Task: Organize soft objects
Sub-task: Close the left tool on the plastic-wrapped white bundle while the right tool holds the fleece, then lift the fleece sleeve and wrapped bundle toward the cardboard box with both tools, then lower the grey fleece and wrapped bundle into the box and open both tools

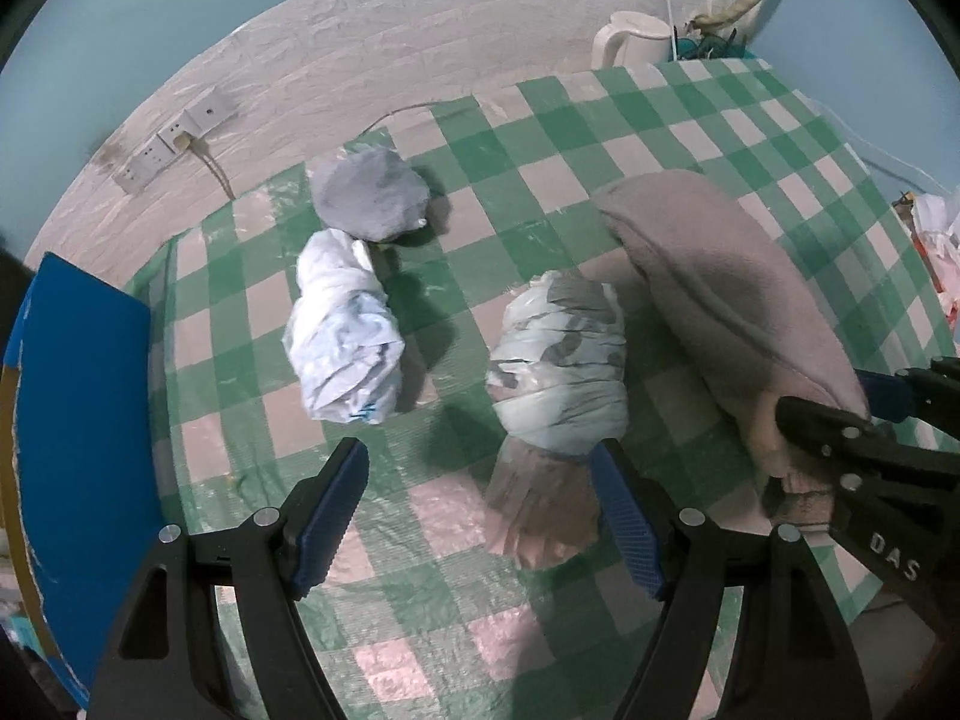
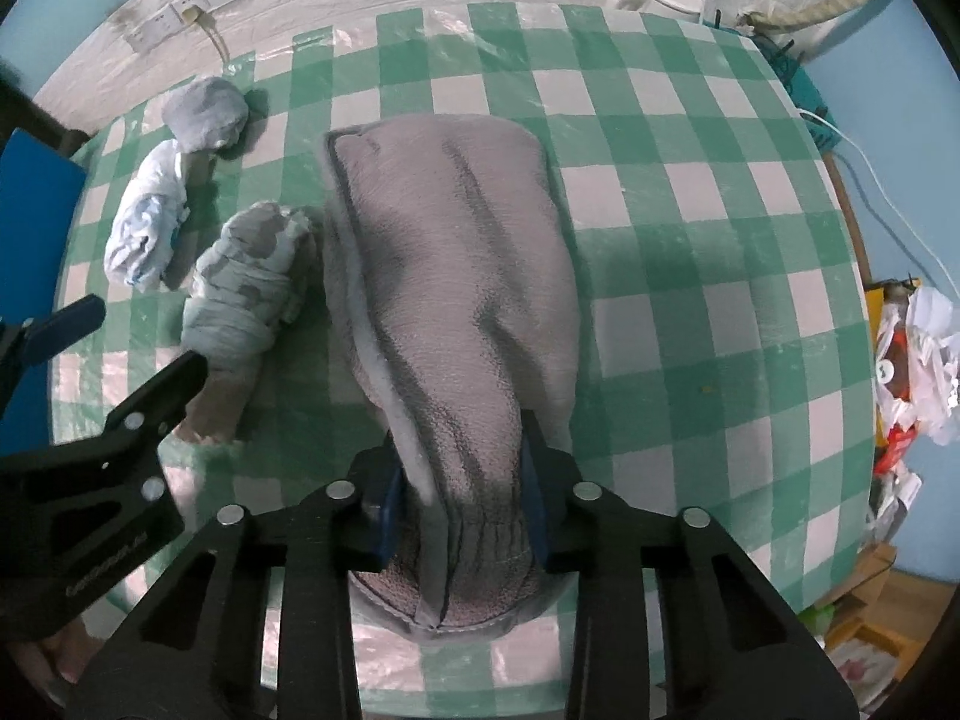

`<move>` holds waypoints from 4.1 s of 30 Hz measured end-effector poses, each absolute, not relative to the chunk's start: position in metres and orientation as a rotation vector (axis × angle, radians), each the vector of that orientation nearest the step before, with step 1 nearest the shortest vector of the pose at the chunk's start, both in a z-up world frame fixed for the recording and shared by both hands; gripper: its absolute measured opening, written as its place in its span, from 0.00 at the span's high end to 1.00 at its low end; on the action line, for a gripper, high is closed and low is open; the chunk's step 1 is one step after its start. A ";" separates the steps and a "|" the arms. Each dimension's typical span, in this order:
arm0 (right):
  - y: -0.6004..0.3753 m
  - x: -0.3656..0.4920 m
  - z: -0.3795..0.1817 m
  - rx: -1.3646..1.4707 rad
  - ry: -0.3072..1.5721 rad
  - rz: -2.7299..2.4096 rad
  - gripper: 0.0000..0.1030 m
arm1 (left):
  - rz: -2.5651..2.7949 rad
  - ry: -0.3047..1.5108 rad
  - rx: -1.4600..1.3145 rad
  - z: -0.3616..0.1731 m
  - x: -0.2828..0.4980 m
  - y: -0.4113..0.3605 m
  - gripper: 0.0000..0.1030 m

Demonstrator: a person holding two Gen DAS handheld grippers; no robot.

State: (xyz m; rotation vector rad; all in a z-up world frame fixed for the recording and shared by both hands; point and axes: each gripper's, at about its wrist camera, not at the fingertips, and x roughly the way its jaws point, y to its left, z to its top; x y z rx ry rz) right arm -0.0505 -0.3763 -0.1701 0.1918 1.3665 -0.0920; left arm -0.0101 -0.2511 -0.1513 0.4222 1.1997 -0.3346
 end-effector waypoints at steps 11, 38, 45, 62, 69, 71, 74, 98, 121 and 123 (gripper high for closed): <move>-0.386 -0.074 -0.157 0.232 1.322 -0.079 0.74 | -0.382 1.271 0.392 -0.170 -0.002 -0.272 0.18; -0.370 -0.066 -0.122 0.207 1.236 -0.061 0.82 | -0.334 1.154 0.359 -0.141 -0.014 -0.246 0.78; -0.358 -0.065 -0.101 0.188 1.194 -0.051 0.82 | -0.322 1.118 0.338 -0.115 -0.023 -0.230 0.78; -0.317 -0.060 -0.058 0.132 1.119 0.014 0.82 | -0.272 1.040 0.303 -0.064 -0.031 -0.175 0.78; -0.296 -0.056 -0.043 0.113 1.094 0.045 0.82 | -0.248 1.019 0.275 -0.048 -0.034 -0.149 0.78; -0.289 -0.055 -0.040 0.107 1.088 0.058 0.82 | -0.239 1.010 0.273 -0.045 -0.035 -0.141 0.78; -0.280 -0.054 -0.038 0.096 1.086 0.071 0.82 | -0.227 1.002 0.271 -0.042 -0.036 -0.129 0.78; -0.164 -0.028 -0.007 0.010 1.062 0.247 0.82 | -0.083 0.979 0.157 -0.022 -0.031 -0.014 0.78; -0.047 0.009 -0.007 -0.060 1.094 0.386 0.81 | 0.069 1.012 0.026 -0.032 -0.011 0.093 0.78; -0.037 0.014 -0.010 -0.057 1.105 0.398 0.81 | 0.084 1.017 0.024 -0.035 -0.010 0.099 0.78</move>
